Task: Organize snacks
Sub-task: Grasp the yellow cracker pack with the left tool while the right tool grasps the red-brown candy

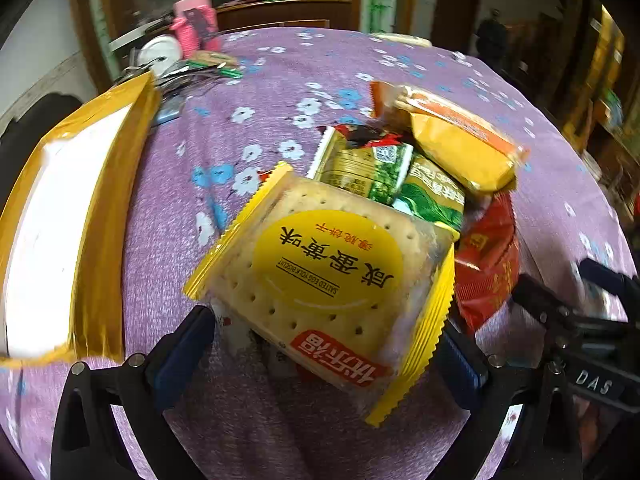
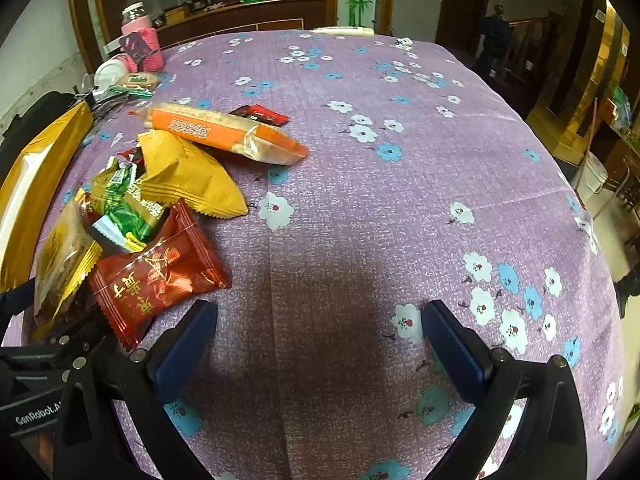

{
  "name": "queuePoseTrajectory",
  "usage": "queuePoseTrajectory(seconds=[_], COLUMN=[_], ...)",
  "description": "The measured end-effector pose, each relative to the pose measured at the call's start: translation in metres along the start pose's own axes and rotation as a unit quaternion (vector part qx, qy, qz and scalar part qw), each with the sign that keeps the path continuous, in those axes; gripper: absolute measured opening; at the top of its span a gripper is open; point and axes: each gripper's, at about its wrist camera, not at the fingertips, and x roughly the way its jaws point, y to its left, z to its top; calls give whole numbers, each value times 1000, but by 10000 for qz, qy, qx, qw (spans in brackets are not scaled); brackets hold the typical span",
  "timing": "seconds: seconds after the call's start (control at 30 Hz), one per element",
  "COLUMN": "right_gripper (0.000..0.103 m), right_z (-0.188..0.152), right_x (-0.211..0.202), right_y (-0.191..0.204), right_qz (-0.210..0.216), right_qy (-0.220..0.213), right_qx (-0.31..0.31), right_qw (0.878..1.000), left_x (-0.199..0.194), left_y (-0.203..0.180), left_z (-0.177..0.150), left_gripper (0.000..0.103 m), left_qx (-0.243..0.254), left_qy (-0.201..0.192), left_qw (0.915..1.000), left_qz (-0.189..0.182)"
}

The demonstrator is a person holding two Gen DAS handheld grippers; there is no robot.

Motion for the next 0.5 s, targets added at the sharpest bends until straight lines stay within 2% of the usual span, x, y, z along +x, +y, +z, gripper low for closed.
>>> queuePoseTrajectory(seconds=[0.07, 0.2, 0.23, 0.33, 0.5], right_gripper=[103, 103, 103, 103, 103], right_z=[0, 0, 0, -1, -2], right_x=[-2, -6, -6, -8, -14], right_y=[-4, -11, -11, -8, -1], right_qz=[127, 363, 350, 283, 468], right_qy=[-56, -149, -153, -115, -185], right_qx=[76, 250, 263, 176, 26], right_qw=[9999, 9989, 9989, 9994, 9987], left_x=[0, -21, -27, -40, -43], left_y=[7, 15, 16, 22, 35], left_z=[4, -4, -5, -3, 7], left_gripper=[102, 98, 97, 87, 85], left_qx=[86, 153, 255, 414, 289], left_qy=[103, -153, -233, -425, -405], left_qw=[9997, 9966, 9964, 9946, 9944], left_qz=[-203, -792, -780, -855, -934])
